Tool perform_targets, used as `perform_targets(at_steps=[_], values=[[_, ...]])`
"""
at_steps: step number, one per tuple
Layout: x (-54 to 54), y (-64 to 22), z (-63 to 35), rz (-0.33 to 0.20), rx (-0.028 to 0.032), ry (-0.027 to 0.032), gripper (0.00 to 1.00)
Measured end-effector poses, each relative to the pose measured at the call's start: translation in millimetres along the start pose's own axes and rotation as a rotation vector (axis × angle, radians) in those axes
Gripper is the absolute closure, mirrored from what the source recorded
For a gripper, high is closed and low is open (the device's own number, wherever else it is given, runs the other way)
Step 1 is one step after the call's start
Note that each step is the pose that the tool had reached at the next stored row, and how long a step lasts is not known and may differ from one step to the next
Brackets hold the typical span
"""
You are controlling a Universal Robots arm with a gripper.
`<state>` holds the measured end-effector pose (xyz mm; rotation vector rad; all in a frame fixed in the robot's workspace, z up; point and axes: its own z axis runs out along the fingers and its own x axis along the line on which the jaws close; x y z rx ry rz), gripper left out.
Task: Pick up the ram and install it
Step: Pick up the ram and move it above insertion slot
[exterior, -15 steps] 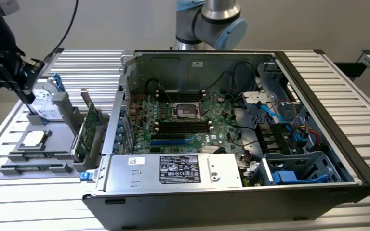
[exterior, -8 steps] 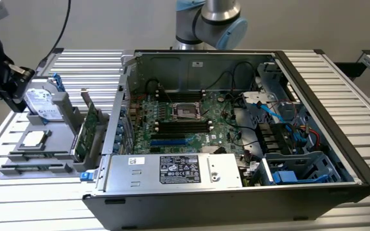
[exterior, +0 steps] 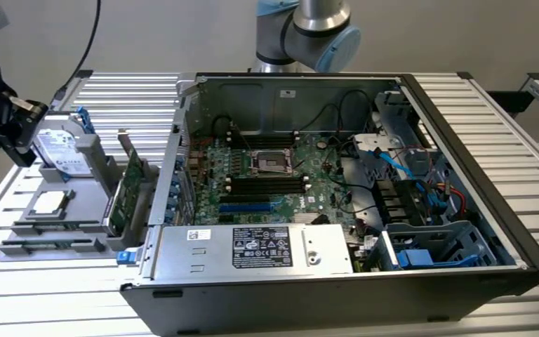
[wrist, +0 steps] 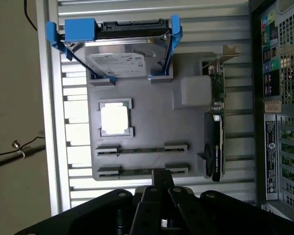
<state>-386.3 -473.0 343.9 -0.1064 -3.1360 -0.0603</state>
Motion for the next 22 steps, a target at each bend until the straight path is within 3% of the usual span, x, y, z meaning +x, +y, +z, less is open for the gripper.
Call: perform_targets(at_steps=[13, 22], values=[[0.6, -0.4, 0.7, -0.004, 0.0, 0.0006, 0.89], [0.7, -0.6, 3.2, -0.163, 0.0008, 0.0067, 0.89]])
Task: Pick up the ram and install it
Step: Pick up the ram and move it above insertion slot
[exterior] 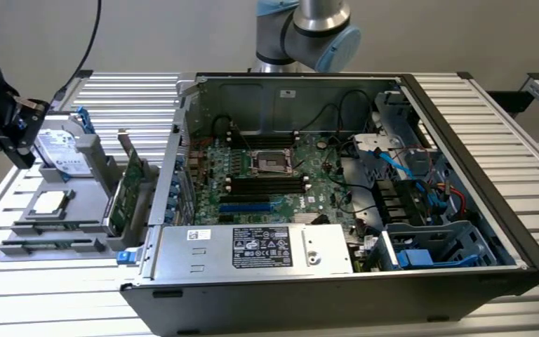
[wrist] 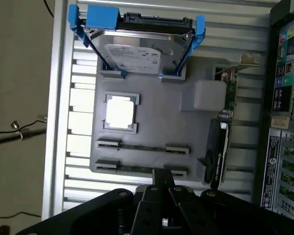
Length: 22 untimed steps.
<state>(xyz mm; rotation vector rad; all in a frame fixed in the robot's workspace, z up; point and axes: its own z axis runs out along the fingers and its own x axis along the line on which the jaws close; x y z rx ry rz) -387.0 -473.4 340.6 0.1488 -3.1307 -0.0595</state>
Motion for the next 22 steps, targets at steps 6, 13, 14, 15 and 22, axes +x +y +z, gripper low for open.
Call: perform_targets(at_steps=[6, 13, 14, 15, 22], values=[[0.0, -0.1, 1.2, -0.11, 0.0006, 0.0043, 0.89], [0.0, -0.1, 2.6, -0.236, 0.0012, 0.009, 0.89], [0.0, -0.1, 2.8, -0.255, 0.0013, 0.0098, 0.89], [0.0, -0.1, 3.0, -0.273, 0.0014, 0.0105, 0.89], [0.0, -0.1, 3.2, -0.401, 0.0022, 0.0154, 0.89]])
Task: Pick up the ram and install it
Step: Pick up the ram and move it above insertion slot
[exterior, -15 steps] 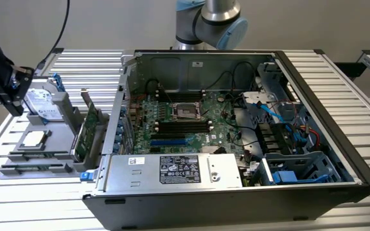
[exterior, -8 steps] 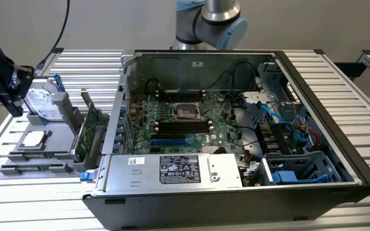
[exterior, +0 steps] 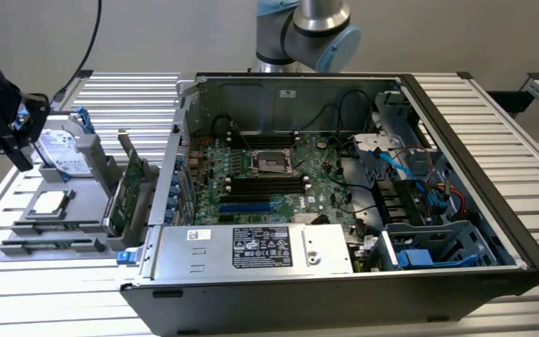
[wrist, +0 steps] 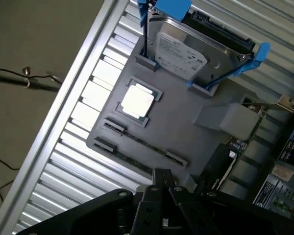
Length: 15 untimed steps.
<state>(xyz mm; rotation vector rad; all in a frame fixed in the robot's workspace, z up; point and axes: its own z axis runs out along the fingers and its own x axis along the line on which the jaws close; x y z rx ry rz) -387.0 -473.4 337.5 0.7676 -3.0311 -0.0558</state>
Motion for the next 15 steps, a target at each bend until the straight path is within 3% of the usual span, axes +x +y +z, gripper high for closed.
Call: perform_targets(at_steps=[7, 15], values=[[0.0, 0.0, 0.0, -0.126, 0.003, 0.0061, 0.89], [0.1, 0.0, 0.0, -0.271, 0.0132, 0.0174, 0.89]])
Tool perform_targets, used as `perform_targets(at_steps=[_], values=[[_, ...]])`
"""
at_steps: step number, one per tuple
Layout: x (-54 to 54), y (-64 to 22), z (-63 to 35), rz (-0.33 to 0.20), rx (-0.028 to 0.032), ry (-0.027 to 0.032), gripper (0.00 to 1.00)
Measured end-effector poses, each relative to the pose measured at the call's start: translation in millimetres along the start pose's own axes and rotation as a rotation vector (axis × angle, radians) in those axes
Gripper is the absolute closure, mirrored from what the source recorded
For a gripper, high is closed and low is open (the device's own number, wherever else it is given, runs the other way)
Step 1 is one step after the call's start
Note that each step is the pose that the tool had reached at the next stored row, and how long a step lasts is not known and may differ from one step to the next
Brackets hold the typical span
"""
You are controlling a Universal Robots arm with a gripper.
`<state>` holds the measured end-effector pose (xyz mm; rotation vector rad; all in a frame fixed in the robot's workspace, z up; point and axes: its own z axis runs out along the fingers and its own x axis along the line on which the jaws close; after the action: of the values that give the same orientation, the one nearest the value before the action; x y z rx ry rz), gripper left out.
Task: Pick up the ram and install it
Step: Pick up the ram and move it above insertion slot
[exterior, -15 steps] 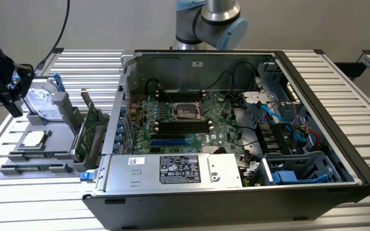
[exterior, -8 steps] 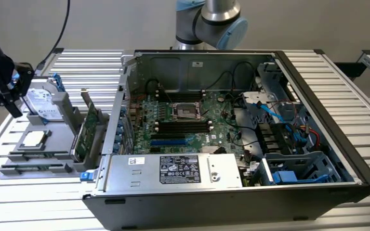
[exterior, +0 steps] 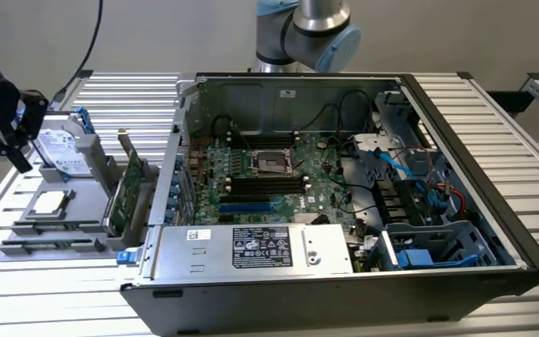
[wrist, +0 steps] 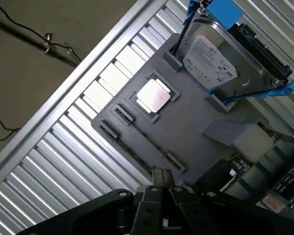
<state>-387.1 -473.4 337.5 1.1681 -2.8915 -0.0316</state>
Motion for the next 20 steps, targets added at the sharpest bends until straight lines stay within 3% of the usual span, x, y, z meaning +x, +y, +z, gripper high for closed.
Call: perform_targets(at_steps=[11, 20], values=[[0.0, 0.0, 0.3, -0.201, 0.0091, 0.0165, 0.89], [0.0, -0.1, 1.7, -0.364, 0.0103, 0.0304, 0.89]])
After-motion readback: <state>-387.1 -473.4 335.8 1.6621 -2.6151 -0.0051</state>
